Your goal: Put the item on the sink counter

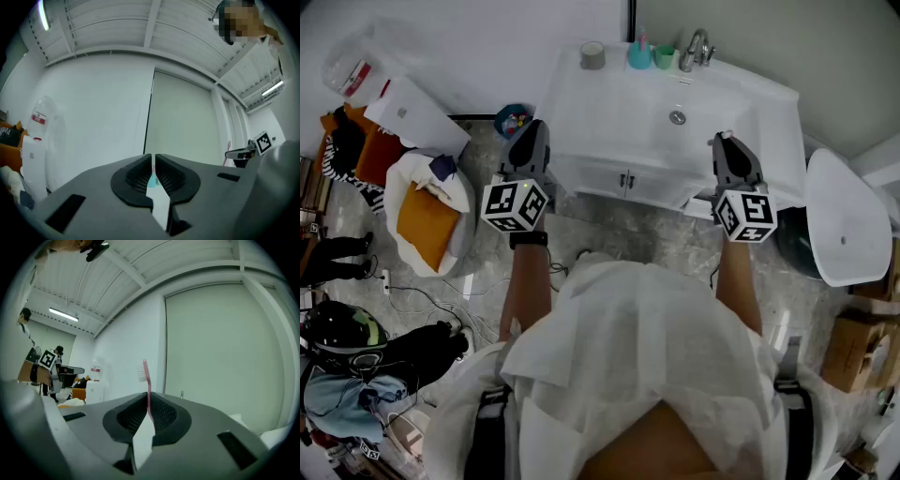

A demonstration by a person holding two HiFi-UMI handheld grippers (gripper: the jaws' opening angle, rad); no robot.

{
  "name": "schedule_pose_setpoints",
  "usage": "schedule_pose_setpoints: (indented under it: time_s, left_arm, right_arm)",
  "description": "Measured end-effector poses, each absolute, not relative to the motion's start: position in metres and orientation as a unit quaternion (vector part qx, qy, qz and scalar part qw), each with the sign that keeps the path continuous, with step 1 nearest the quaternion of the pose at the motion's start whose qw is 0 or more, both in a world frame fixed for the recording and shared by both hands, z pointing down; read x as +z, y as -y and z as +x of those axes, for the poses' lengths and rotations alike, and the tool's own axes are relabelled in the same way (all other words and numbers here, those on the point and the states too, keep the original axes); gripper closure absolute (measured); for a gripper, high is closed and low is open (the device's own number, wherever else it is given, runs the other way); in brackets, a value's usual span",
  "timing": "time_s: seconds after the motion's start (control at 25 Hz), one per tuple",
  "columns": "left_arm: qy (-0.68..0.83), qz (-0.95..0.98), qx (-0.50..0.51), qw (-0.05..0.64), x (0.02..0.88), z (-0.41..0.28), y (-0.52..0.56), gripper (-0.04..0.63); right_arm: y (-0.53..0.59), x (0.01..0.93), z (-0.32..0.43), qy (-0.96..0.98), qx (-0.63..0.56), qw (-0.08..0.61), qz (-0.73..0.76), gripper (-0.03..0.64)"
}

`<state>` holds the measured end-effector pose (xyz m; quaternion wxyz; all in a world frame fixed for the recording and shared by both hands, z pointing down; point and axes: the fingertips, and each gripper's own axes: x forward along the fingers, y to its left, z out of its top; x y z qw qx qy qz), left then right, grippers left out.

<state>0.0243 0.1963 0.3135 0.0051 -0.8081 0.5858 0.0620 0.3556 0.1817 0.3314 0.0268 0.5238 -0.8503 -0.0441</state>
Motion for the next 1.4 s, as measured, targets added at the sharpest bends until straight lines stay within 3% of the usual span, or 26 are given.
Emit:
schedule_pose_setpoints:
  time_s: [1.4]
  left_arm:
    - [-0.614, -0.786, 0.067, 0.000, 0.314, 0.014, -0.220, 0.558]
  right_arm:
    - [-0.178, 0.329, 0.353, 0.863, -0.029, 0.001, 0.504, 0.594]
